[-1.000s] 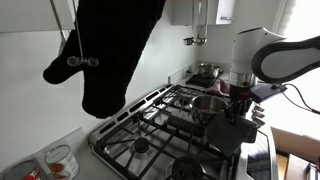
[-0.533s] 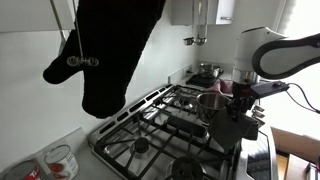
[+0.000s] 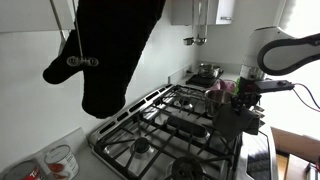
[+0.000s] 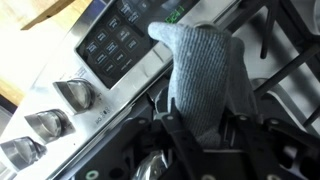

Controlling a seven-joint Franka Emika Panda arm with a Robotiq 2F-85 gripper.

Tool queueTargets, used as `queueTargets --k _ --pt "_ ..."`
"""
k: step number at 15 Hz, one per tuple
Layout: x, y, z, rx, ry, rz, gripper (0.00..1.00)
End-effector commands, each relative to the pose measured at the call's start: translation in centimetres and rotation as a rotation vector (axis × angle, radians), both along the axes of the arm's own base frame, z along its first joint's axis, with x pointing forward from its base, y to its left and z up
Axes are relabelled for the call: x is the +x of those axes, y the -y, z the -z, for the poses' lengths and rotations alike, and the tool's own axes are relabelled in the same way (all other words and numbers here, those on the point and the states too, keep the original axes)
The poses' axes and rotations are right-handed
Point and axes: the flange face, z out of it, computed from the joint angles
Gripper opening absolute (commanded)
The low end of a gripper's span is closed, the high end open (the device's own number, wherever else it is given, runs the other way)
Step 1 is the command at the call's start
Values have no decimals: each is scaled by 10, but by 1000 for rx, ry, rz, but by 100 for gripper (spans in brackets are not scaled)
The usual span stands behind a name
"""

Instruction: Move the pot to the right plate, remove the towel and put it on the stove

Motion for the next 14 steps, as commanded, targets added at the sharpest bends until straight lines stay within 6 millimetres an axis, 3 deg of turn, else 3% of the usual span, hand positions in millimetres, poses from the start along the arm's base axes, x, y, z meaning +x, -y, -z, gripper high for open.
queueTargets --k 1,9,14 --pt "-5 18 -5 -12 73 33 11" --pt "-2 41 -10 -39 94 78 11" --pt "0 24 7 -30 26 43 11"
